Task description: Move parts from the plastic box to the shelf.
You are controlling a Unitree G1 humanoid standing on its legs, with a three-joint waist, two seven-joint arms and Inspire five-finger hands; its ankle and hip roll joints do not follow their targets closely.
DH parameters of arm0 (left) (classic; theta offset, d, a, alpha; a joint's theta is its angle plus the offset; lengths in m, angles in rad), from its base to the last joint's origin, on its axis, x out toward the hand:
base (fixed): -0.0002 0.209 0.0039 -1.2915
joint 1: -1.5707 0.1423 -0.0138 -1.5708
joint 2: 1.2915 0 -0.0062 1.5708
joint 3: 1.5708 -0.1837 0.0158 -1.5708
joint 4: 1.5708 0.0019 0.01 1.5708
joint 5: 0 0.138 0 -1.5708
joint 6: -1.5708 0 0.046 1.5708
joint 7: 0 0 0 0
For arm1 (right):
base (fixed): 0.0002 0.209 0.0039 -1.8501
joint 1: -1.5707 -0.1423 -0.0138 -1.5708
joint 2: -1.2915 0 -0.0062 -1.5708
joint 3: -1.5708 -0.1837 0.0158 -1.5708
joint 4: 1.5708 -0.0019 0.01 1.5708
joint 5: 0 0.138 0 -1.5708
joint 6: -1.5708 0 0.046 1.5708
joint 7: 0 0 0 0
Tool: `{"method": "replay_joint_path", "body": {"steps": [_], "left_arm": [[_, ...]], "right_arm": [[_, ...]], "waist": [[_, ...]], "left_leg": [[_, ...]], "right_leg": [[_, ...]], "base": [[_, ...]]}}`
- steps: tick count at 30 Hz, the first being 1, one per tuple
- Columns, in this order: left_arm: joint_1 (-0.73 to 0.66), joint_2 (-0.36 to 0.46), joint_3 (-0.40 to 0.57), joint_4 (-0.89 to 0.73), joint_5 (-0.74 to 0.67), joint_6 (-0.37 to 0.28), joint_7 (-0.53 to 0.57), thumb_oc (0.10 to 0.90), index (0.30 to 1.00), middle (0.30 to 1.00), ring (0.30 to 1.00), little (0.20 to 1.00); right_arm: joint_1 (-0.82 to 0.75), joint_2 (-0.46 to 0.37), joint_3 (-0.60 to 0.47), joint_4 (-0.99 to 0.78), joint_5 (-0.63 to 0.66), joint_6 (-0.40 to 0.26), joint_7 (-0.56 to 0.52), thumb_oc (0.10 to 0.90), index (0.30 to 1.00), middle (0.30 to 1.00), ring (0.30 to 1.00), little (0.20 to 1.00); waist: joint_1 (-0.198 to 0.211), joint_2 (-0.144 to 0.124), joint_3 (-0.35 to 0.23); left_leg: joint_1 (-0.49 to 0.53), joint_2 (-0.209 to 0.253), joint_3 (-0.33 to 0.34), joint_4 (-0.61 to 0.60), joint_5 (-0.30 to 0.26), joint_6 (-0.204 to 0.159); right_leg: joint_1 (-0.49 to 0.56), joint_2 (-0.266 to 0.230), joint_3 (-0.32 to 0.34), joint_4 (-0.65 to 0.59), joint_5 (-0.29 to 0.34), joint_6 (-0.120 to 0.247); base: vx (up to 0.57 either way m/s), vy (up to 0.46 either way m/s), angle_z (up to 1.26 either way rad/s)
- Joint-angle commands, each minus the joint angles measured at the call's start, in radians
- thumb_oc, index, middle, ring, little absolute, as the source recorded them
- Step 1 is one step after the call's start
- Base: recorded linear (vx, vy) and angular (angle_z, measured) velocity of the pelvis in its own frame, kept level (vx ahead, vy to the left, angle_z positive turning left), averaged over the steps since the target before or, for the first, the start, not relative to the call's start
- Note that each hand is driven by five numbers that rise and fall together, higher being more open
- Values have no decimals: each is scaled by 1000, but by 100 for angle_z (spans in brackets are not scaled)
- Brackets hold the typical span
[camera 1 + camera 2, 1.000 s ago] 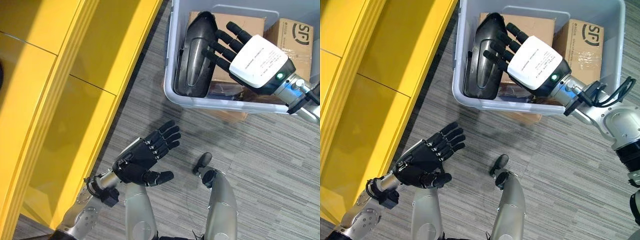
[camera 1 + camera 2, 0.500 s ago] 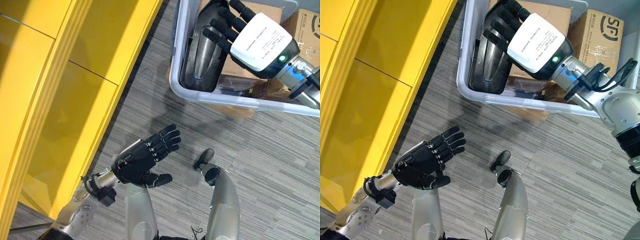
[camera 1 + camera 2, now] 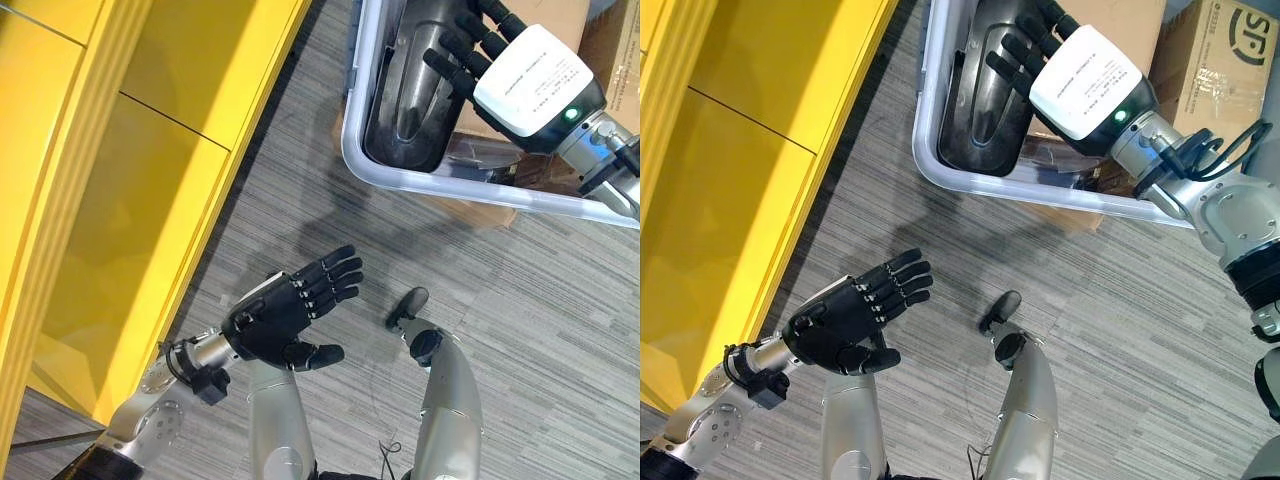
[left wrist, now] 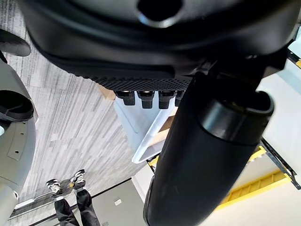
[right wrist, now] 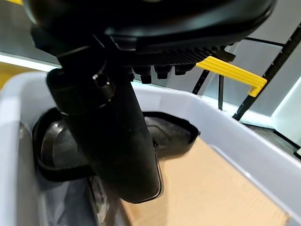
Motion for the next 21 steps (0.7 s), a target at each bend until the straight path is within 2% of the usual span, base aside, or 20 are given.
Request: {"method": "replay_joint_path", "body": {"steps": [1,9,21], "left_arm": [[-5,0,-21,-149,-50,-21,-63,900,1000,1000,1000,1000],[-26,-11,-27,-135,-69,-20,-67,900,1000,1000,1000,1000],[0,-10,-5,-150,-94,-21,-89,900,1000,1000,1000,1000]], "right_arm": [[-104,-23,-65,-68,54,-21,-90,900,1000,1000,1000,1000],[-69,-4,-82,-117,-4,-29,-74,900,1000,1000,1000,1000],[-115,-10,-47,-147,-83,2,-47,900,1000,1000,1000,1000]], "waist": [[2,27,-14],[-12,42,-14],[2,65,-14]], "left_leg": [[-29,43,-109,-83,16,-18],[-104,36,-116,-18,-12,-17],[-309,-23,-213,242,-139,34]], "right_leg": [[34,-24,31,63,-86,126],[-38,-25,50,85,-88,121],[-206,-32,110,267,-149,100]], "base": [[0,0,0],[-13,11,-4],[6,21,-11]]}}
